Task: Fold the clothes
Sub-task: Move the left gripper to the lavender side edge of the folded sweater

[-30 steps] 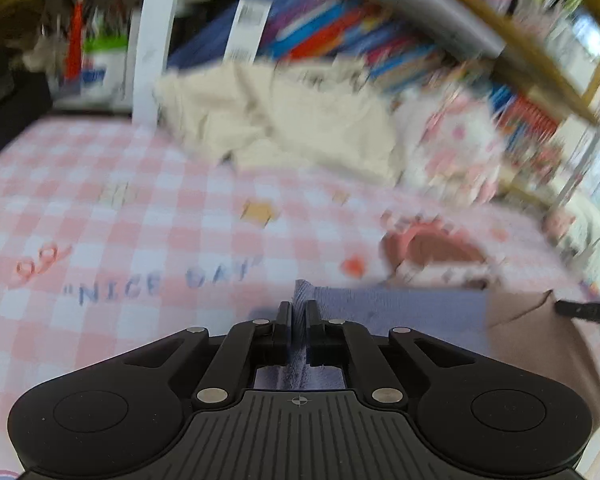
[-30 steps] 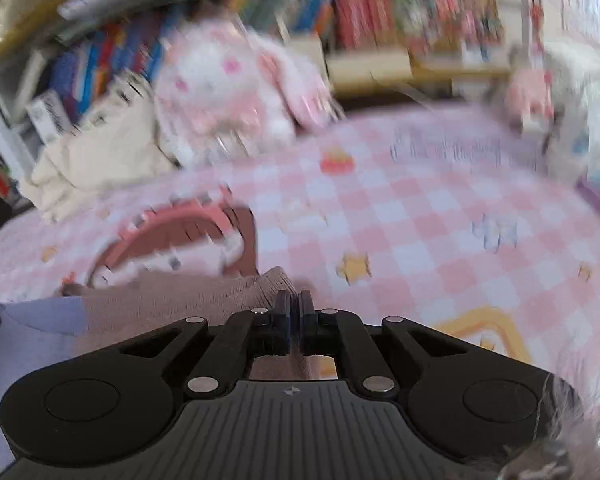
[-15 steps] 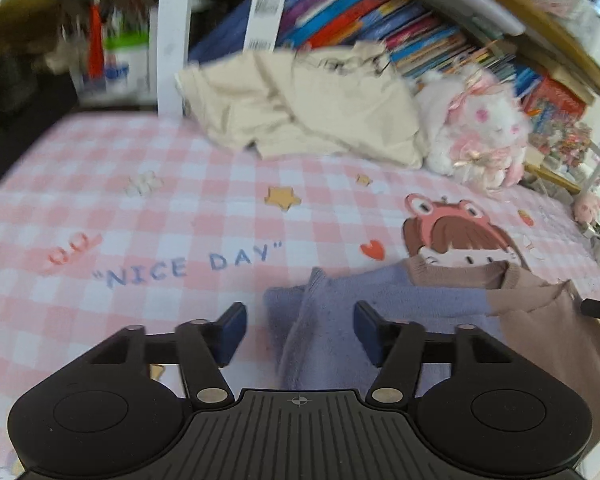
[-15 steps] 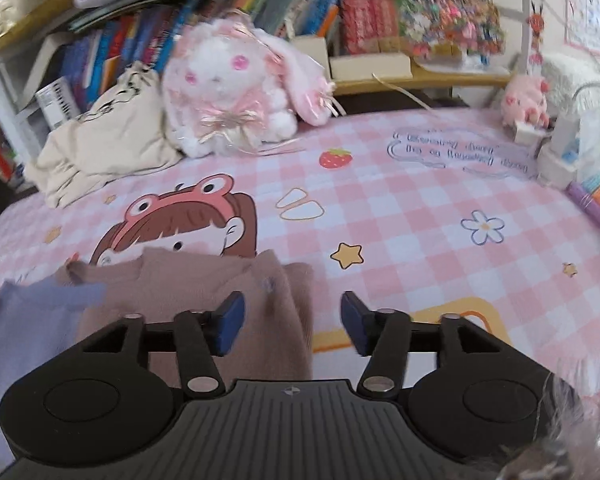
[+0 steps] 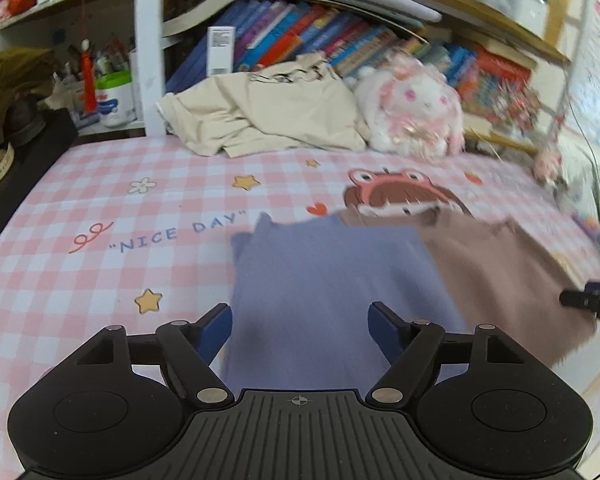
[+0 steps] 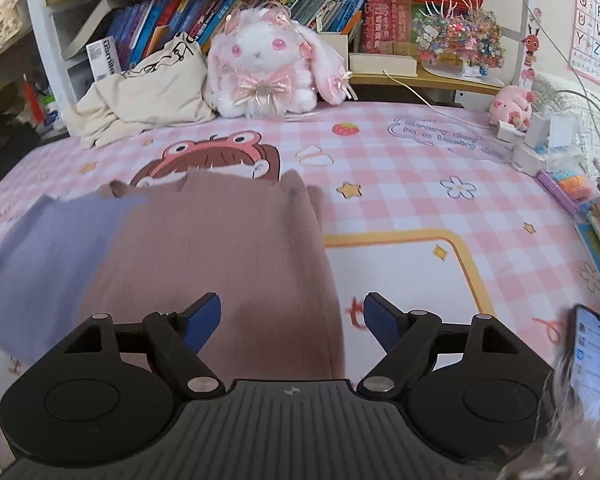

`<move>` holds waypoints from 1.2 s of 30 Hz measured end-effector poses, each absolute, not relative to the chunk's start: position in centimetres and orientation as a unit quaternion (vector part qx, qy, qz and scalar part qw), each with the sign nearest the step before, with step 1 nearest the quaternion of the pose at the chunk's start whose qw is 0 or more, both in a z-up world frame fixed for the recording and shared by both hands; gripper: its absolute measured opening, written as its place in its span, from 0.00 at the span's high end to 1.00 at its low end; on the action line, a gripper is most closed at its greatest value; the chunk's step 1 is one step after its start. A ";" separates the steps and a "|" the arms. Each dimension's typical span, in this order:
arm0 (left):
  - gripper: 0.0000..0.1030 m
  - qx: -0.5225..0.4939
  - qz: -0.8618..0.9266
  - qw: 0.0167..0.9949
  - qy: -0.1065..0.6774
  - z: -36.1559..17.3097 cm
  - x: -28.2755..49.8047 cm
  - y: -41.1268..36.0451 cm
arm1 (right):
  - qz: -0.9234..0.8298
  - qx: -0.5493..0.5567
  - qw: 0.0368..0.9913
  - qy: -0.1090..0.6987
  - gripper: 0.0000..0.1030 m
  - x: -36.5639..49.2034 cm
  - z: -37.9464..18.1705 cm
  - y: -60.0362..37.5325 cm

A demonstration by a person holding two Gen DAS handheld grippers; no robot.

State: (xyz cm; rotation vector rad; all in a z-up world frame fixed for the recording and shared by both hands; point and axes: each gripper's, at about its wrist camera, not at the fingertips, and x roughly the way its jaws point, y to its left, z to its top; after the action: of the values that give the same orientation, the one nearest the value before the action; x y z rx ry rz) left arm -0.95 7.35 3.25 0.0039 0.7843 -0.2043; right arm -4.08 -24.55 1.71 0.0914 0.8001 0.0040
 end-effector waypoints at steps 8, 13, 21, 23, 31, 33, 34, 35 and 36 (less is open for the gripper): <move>0.20 0.019 -0.114 0.917 0.381 3.4 -4.0 5.4 | 0.004 0.041 0.917 0.397 0.22 -7.3 1.6 -24.1; 0.20 0.019 -0.117 0.912 0.391 3.0 -5.6 4.6 | 0.008 0.037 0.914 0.404 0.18 -9.0 1.3 -23.7; 0.20 0.019 -0.117 0.904 0.411 2.2 -7.6 3.7 | 0.016 0.036 0.908 0.416 0.16 -10.7 0.9 -23.4; 0.20 0.011 -0.114 0.900 0.420 1.9 -7.8 3.7 | 0.019 0.034 0.907 0.419 0.15 -11.1 0.8 -23.2; 0.20 -0.107 -0.048 0.872 0.475 0.0 -7.3 5.5 | 0.027 0.040 0.904 0.425 0.15 -12.1 0.9 -22.9; 0.20 -0.144 -0.039 0.864 0.481 -0.4 -7.1 6.2 | 0.029 0.037 0.903 0.427 0.15 -12.2 0.9 -22.7; 0.20 -0.177 -0.034 0.858 0.481 -0.7 -7.1 6.9 | 0.030 0.035 0.903 0.427 0.15 -12.3 0.9 -22.6; 0.20 -0.211 -0.028 0.851 0.481 -0.9 -7.0 7.6 | 0.031 0.034 0.903 0.428 0.15 -12.4 0.9 -22.6; 0.20 -0.241 -0.023 0.843 0.480 -1.2 -6.9 8.1 | 0.031 0.033 0.902 0.429 0.15 -12.4 0.9 -22.5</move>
State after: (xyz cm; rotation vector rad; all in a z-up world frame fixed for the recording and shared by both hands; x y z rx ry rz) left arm -6.90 8.13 -1.21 -0.5087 1.0131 -0.0491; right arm -12.42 -22.53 0.88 0.0675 0.8861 0.0649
